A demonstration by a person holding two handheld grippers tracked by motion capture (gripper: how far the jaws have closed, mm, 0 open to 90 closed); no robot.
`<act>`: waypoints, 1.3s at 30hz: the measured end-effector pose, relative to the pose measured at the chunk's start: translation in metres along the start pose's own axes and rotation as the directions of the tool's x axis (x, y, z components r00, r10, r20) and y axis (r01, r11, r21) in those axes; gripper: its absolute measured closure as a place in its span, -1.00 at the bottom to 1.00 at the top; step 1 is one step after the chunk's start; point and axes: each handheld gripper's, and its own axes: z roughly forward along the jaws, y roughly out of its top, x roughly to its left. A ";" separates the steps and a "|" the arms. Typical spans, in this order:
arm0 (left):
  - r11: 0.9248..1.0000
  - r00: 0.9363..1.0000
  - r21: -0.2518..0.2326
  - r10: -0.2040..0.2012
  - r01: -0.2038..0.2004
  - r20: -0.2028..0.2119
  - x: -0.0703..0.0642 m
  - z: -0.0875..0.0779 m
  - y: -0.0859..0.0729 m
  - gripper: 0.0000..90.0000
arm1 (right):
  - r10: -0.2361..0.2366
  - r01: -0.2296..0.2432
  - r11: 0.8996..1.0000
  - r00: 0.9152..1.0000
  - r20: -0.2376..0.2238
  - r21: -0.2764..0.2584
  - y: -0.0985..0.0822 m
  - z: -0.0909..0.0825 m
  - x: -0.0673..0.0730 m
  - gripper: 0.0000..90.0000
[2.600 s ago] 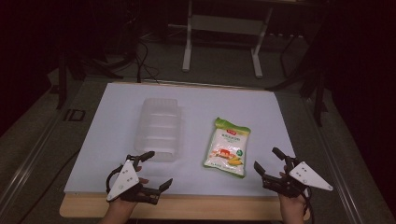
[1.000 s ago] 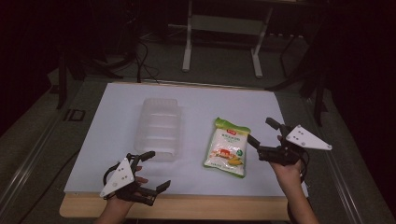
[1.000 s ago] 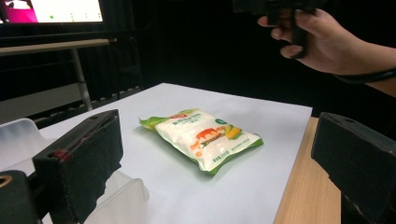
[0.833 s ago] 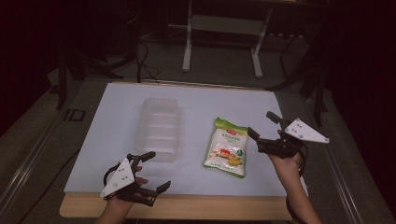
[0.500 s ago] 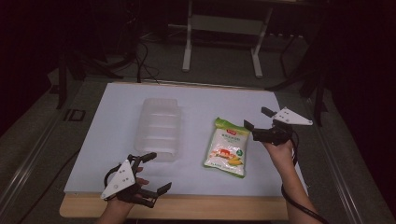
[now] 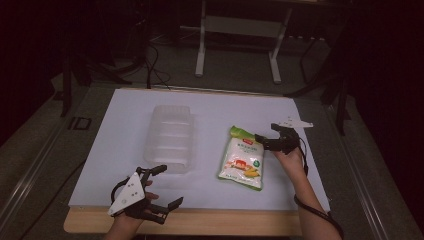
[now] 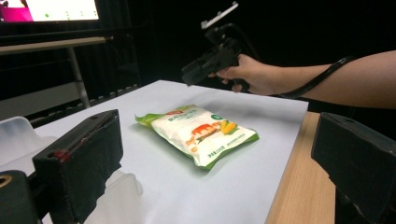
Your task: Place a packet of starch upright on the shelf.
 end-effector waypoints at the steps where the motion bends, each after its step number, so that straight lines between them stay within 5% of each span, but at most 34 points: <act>1: 1.000 1.000 0.001 -0.002 0.002 0.000 0.000 0.000 0.000 -0.95 | 0.003 -0.003 1.000 1.000 -0.001 0.012 -0.003 0.003 -0.001 -0.77; 15: 1.000 1.000 0.014 -0.010 0.010 0.001 -0.001 -0.001 -0.002 -0.95 | 0.052 -0.056 0.987 0.998 0.030 0.151 -0.036 0.028 -0.013 -0.77; 28: 1.000 1.000 0.014 -0.019 0.019 0.005 0.000 0.000 -0.003 -0.95 | 0.129 -0.117 0.971 0.991 -0.044 0.210 -0.040 0.032 -0.018 -0.66; 35: 1.000 1.000 0.016 -0.020 0.020 0.008 0.000 0.002 -0.002 -0.95 | 0.124 -0.113 0.965 0.992 -0.033 0.238 -0.039 0.030 -0.014 -0.40; 39: 1.000 1.000 0.017 -0.017 0.017 0.012 -0.001 0.003 -0.002 -0.95 | 0.077 -0.079 0.969 0.997 0.018 0.235 -0.038 0.026 -0.010 0.12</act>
